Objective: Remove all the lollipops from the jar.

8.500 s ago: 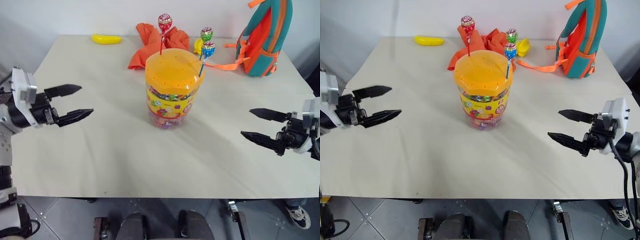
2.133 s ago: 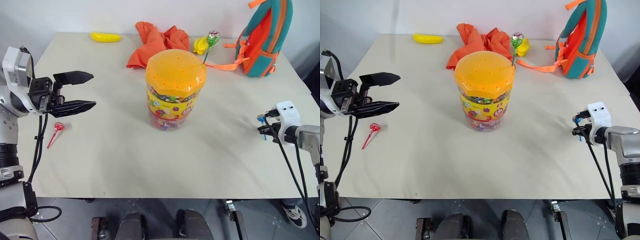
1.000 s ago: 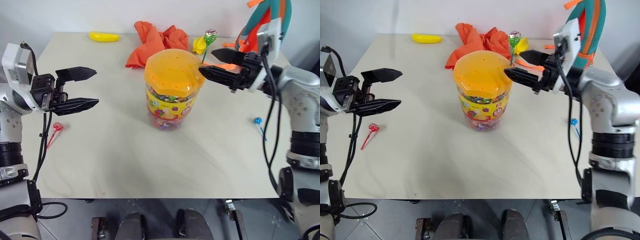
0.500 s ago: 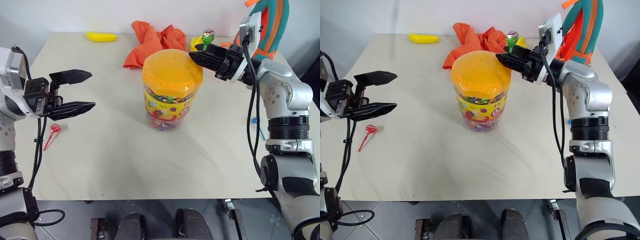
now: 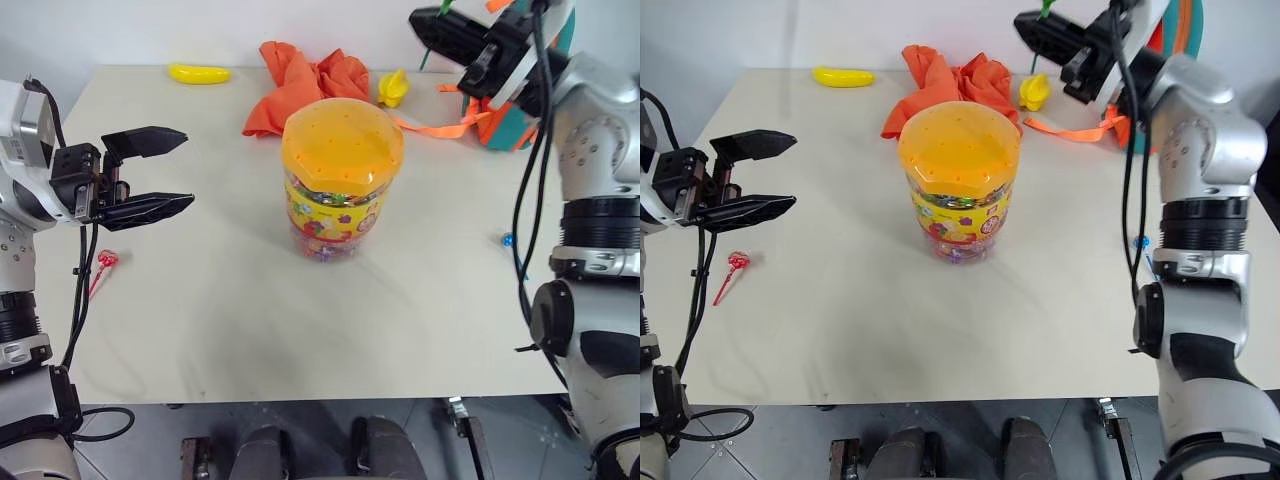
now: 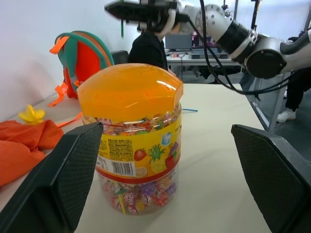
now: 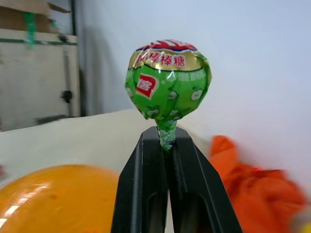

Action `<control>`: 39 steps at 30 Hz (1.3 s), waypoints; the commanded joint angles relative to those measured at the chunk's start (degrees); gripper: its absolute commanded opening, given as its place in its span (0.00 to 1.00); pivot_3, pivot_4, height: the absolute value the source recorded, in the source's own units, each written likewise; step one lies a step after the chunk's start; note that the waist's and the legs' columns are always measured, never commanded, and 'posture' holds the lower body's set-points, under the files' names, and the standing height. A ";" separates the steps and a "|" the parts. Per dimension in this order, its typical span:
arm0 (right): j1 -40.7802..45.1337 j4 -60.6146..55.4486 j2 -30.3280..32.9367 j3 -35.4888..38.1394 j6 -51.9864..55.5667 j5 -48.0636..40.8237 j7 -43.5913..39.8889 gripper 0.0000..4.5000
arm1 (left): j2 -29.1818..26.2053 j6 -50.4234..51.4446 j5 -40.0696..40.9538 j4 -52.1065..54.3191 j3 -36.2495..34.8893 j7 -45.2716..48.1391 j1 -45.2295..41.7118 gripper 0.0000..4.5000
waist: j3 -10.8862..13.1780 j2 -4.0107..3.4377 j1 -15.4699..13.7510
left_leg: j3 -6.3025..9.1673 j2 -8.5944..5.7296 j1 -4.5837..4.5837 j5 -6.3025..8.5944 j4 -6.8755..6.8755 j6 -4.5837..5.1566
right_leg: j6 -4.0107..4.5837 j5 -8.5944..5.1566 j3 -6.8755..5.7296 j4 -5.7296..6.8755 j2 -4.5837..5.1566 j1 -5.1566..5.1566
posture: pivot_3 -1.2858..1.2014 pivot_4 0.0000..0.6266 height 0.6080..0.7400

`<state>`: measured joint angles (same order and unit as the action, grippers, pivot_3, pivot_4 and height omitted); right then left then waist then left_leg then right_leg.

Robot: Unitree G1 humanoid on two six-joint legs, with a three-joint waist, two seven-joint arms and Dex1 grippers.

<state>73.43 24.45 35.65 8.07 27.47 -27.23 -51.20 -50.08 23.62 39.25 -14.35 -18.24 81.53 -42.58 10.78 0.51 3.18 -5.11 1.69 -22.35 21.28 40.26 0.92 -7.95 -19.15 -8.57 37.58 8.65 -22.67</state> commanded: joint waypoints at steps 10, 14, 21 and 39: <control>-15.93 4.87 22.16 -2.26 10.45 12.94 2.30 0.00 | -2.18 1.02 0.09 0.58 -0.81 -0.01 0.83 1.00 | 0.00 0.00 -0.10 | -0.09 -0.02 0.01 0.00 -0.15 0.00 | 0.00 0.00 0.00 -0.10 0.04 0.00 | 0.52 0.24 1.00; -24.52 12.55 24.76 -2.87 8.51 18.07 5.56 0.00 | -1.94 2.62 -0.50 -0.71 -0.55 -2.35 0.64 1.00 | 0.04 -0.08 -0.19 | -0.21 0.01 0.02 0.00 -0.17 0.00 | 0.00 0.00 0.00 -0.14 0.05 -0.04 | 0.52 0.24 1.00; -29.44 20.55 22.49 -0.69 6.24 19.93 11.87 0.00 | -1.87 5.39 1.36 0.19 -2.17 -4.08 2.10 1.00 | 0.03 -0.09 0.03 | -0.29 0.02 0.04 0.00 -0.13 0.00 | 0.00 0.00 0.01 -0.18 0.07 -0.04 | 0.52 0.24 1.00; -46.36 -4.97 21.81 9.93 11.84 10.27 7.54 0.99 | -2.04 7.78 -1.65 6.56 -2.03 -12.61 10.87 1.00 | 0.01 -0.13 -1.71 | -0.24 0.02 0.05 0.00 0.01 0.00 | 0.00 0.00 0.06 -0.19 0.07 0.05 | 0.52 0.24 1.00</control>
<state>27.33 25.59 56.62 14.26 39.29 -13.86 -41.53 -52.28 31.28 36.98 -9.72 -19.37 69.41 -32.48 10.79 0.38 1.46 -5.34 1.71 -22.30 21.28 40.28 0.91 -7.95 -19.16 -8.51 37.39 8.72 -22.63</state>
